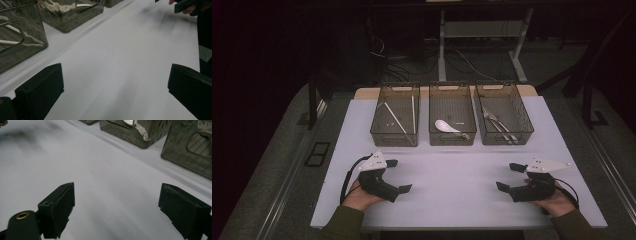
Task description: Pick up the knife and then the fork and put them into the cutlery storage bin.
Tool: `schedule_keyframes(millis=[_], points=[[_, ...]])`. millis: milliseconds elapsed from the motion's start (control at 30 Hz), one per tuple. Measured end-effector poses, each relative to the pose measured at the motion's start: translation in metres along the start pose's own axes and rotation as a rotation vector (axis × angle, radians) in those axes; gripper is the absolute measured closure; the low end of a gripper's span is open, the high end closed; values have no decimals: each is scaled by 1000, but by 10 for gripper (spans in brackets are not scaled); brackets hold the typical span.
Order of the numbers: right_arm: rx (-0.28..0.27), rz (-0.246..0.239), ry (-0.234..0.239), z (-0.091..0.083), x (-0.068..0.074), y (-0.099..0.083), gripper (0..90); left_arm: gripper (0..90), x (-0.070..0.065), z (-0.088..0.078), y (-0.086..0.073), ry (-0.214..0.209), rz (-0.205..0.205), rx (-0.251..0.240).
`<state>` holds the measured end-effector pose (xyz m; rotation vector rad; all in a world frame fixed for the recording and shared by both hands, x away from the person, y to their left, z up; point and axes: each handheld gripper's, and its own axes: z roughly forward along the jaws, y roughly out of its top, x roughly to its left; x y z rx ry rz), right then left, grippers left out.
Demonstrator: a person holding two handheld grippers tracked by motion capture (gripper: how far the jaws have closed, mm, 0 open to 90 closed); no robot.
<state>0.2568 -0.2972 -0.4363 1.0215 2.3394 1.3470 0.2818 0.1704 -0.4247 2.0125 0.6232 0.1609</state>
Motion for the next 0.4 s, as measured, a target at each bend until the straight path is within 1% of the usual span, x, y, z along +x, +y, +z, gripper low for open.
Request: schedule_keyframes(millis=[100, 400], points=[[-11, 4, -2, -1, 0, 0, 136, 0, 0, 0, 0, 2, -3, -3], [-8, 10, 2, -1, -1, 0, 136, 0, 0, 0, 0, 3, 1, 6]])
